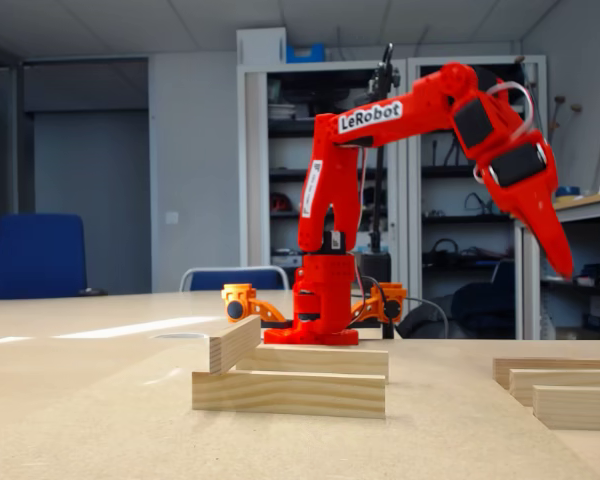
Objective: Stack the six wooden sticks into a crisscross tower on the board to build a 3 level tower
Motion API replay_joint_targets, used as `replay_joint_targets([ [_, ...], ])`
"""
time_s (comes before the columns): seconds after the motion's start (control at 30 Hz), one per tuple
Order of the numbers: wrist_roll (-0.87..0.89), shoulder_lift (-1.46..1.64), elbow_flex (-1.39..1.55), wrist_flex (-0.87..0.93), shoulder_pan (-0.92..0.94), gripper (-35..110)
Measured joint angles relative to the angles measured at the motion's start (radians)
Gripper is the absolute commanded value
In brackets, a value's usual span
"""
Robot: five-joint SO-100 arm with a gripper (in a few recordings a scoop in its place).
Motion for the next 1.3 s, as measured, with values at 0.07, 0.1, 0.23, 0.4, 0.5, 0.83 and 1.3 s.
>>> replay_joint_targets([
  [0.07,-0.003,0.002,0.046,-0.017,-0.052,13],
  [0.1,-0.012,0.0,0.067,-0.021,-0.066,14],
  [0.23,-0.023,0.002,0.141,-0.041,-0.114,17],
  [0.4,-0.038,0.012,0.21,-0.087,-0.14,22],
  [0.5,-0.072,0.012,0.216,-0.121,-0.137,26],
  [0.83,-0.078,-0.003,0.219,-0.241,-0.137,26],
  [1.3,-0.035,-0.06,0.319,-0.37,-0.124,23],
])
